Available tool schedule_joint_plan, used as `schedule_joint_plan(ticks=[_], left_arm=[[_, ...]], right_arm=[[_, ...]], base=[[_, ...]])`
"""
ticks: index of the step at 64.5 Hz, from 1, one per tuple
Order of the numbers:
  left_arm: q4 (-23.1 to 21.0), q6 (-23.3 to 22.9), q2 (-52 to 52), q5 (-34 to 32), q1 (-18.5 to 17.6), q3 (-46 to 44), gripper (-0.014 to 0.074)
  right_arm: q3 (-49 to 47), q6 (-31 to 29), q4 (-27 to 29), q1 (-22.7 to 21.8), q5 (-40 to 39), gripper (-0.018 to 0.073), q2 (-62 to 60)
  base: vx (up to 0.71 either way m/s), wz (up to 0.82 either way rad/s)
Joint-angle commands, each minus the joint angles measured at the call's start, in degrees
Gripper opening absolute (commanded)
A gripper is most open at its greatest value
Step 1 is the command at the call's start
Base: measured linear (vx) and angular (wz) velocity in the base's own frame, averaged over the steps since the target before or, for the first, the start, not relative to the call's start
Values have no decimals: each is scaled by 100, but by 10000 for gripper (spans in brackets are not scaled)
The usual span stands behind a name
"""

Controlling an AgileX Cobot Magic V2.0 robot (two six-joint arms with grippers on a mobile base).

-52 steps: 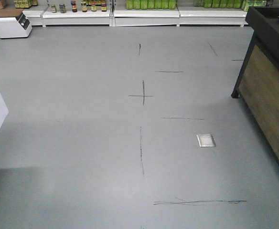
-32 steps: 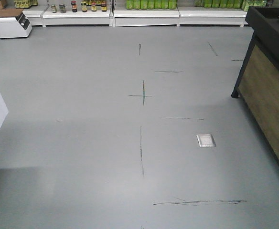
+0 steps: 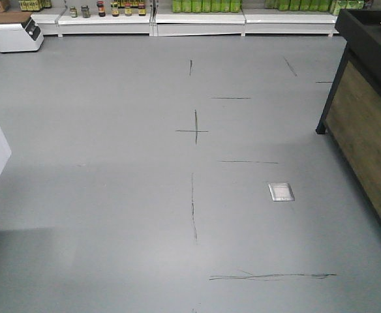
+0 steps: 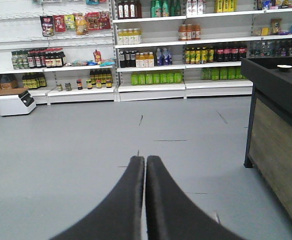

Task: Pick three apples into basket with both arms
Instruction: 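Drive the base forward toward the black fruit tables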

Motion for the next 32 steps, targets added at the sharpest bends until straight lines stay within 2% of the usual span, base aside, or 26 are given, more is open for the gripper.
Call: schedule_joint_plan(ticks=[1,32], left_arm=[[-12,-4,-85,-394,4,134,-6],[-12,-4,-85,-394,4,134,-6]], right_arm=[[80,-29,-45,-47,-407,-4,-59],[80,-29,-45,-47,-407,-4,-59]], base=[[0,0],[1,2]])
